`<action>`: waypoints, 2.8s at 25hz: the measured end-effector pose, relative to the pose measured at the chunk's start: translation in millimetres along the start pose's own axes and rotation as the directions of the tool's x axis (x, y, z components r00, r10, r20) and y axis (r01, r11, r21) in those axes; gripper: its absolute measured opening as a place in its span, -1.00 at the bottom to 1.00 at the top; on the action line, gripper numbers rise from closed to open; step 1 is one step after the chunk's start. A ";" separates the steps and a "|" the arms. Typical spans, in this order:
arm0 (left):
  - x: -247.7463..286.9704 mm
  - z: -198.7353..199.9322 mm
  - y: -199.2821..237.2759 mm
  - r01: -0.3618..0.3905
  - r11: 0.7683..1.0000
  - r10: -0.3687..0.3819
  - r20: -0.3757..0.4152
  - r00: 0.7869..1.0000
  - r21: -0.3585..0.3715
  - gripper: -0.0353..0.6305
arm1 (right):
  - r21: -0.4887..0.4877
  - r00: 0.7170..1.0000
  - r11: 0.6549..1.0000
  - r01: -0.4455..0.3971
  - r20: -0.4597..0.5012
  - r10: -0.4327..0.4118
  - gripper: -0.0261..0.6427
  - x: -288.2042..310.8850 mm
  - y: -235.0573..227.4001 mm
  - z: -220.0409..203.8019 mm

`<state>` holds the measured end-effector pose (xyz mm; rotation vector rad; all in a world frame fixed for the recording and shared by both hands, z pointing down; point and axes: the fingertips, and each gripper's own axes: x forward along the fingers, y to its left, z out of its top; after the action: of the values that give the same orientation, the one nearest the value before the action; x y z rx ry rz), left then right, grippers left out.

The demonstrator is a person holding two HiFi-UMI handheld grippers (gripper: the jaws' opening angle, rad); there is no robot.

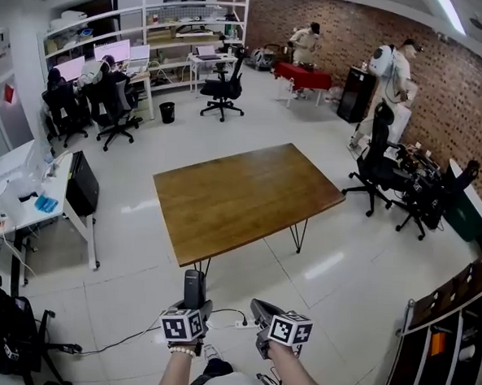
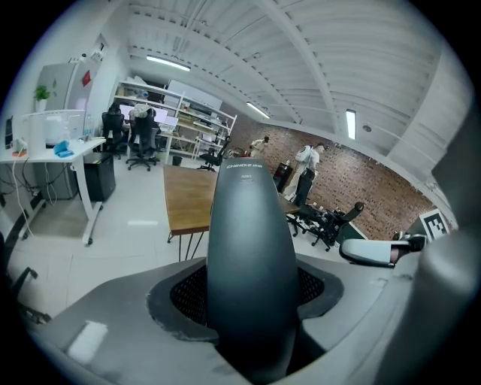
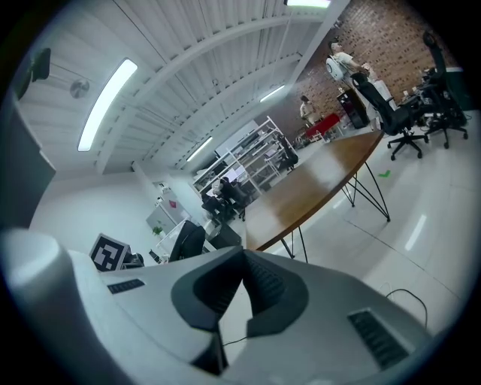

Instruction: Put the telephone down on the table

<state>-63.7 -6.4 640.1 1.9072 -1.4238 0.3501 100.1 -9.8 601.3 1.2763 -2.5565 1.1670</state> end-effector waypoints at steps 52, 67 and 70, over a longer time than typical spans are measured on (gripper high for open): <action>115.2 149.9 86.4 0.057 0.997 -0.057 0.006 0.998 0.049 -0.07 | -0.003 0.996 0.999 0.037 0.084 -0.036 -0.90 161.2 -17.7 114.5; 186.5 194.1 97.4 0.026 0.999 -0.025 -0.031 0.999 0.028 -0.07 | 0.003 0.999 1.000 0.016 0.033 -0.016 -0.90 226.2 -55.5 163.6; 210.0 208.1 102.8 0.014 1.000 -0.013 -0.045 0.999 0.017 -0.07 | -0.001 1.000 1.000 -0.001 0.016 0.001 -0.90 250.7 -63.1 182.8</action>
<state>-124.4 -312.9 658.4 1.9099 -1.3826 0.3973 28.8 -318.2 598.8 1.2895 -2.5695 1.1605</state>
